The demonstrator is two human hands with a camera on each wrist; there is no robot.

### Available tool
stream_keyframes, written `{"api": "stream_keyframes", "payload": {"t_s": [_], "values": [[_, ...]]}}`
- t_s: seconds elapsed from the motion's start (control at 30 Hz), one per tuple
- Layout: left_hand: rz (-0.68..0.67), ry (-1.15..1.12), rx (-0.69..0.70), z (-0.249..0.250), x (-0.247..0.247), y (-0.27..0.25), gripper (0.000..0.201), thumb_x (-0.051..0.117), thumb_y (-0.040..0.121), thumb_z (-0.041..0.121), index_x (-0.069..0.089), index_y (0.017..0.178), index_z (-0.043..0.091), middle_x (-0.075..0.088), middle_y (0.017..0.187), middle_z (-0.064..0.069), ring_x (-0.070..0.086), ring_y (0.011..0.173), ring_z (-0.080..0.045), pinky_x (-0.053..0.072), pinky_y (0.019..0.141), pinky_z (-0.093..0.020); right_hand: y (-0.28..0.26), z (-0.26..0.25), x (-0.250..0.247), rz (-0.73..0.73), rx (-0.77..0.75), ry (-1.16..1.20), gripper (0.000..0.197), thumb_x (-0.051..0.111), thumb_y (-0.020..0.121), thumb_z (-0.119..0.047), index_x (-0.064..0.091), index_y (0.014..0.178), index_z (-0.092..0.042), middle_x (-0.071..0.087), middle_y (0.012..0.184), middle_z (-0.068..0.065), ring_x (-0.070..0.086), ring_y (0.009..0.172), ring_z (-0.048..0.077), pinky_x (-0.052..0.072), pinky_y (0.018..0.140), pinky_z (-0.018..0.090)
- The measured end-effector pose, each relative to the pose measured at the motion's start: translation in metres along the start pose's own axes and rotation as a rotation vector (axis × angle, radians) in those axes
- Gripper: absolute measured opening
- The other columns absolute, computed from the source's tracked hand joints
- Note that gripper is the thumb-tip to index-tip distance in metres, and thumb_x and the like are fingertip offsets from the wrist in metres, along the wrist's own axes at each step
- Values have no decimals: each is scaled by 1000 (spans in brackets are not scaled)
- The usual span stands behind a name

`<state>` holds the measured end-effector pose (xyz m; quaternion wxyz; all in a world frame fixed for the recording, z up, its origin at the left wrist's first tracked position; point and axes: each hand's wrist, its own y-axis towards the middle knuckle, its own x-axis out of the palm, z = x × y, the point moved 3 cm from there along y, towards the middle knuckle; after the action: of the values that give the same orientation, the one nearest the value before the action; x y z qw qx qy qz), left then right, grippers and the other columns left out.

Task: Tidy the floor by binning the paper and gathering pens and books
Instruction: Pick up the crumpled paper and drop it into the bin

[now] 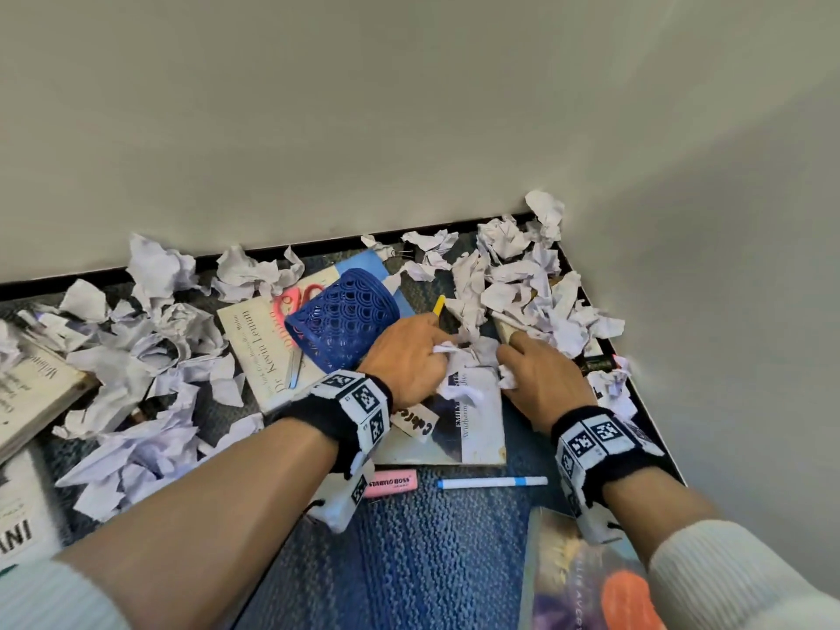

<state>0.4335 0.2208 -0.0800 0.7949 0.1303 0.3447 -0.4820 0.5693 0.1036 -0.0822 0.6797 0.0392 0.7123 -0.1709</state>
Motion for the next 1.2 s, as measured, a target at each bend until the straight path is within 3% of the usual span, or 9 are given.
{"api": "stream_keyframes", "payload": {"t_s": [0.1, 0.27, 0.4, 0.5, 0.6, 0.7, 0.83, 1.03, 1.2], "values": [[37, 47, -36, -4, -1, 7, 31, 30, 79, 42, 45, 61, 21, 45, 74, -2, 49, 72, -27, 31, 62, -33, -15, 7, -11, 226, 145, 198, 37, 72, 79, -24, 56, 109, -8, 62, 105, 14, 61, 82, 33, 48, 68, 37], [104, 188, -115, 6, -2, 20, 73, 29, 83, 81, 52, 64, 14, 57, 70, -5, 57, 62, -23, 42, 55, -30, -23, 38, -29, 386, 447, 317, 55, 60, 83, -30, 41, 133, -16, 66, 92, 18, 62, 82, 38, 49, 71, 40], [46, 436, -173, 7, 10, 30, 57, 22, 99, 52, 60, 99, 9, 50, 96, -11, 60, 85, -31, 46, 69, -38, -10, 68, -15, 58, 583, 162, 76, 56, 80, -66, 36, 135, -19, 57, 116, 16, 59, 101, 34, 50, 83, 42], [64, 421, -171, 14, 22, 30, 43, 35, 101, 37, 43, 129, 5, 39, 123, -16, 61, 91, -37, 48, 70, -40, -6, 69, -4, -45, 539, 154, 65, 54, 84, -61, 41, 130, -17, 53, 119, 16, 55, 105, 31, 47, 86, 40], [-34, 503, 4, 25, 39, 33, 65, 43, 99, 36, 10, 152, 18, 26, 146, -23, 64, 94, -38, 51, 67, -41, -6, 66, -1, -32, 518, 149, 52, 50, 91, -52, 45, 126, -14, 53, 117, 15, 55, 103, 31, 48, 85, 40], [-152, 726, 57, 26, 51, 37, 51, 42, 100, 36, 28, 144, 14, 28, 144, -21, 63, 93, -32, 39, 58, -34, -16, 70, -11, 99, 587, 179, 44, 53, 92, -43, 55, 119, -9, 53, 114, 16, 55, 98, 32, 47, 82, 39], [-140, 692, 14, 27, 56, 38, 40, 42, 101, 32, 36, 134, 10, 31, 141, -16, 63, 97, -31, 36, 61, -33, -51, 75, -26, 286, 718, 213, 38, 57, 91, -30, 58, 113, 1, 46, 119, 18, 56, 91, 33, 47, 82, 36], [-198, 790, 31, 19, 59, 41, 37, 31, 102, 14, 40, 136, 0, 51, 132, -18, 60, 110, -34, 45, 77, -36, -70, 58, 4, -40, 720, 179, 46, 58, 91, -37, 48, 124, -7, 35, 133, 13, 62, 95, 38, 49, 85, 41], [-154, 684, 86, 24, 46, 36, 31, 36, 102, 21, 47, 125, 2, 52, 126, -18, 60, 107, -35, 45, 74, -38, -64, 53, 13, -4, 583, 207, 35, 58, 91, -25, 54, 118, -3, 48, 122, 17, 59, 98, 39, 46, 79, 41]]}}
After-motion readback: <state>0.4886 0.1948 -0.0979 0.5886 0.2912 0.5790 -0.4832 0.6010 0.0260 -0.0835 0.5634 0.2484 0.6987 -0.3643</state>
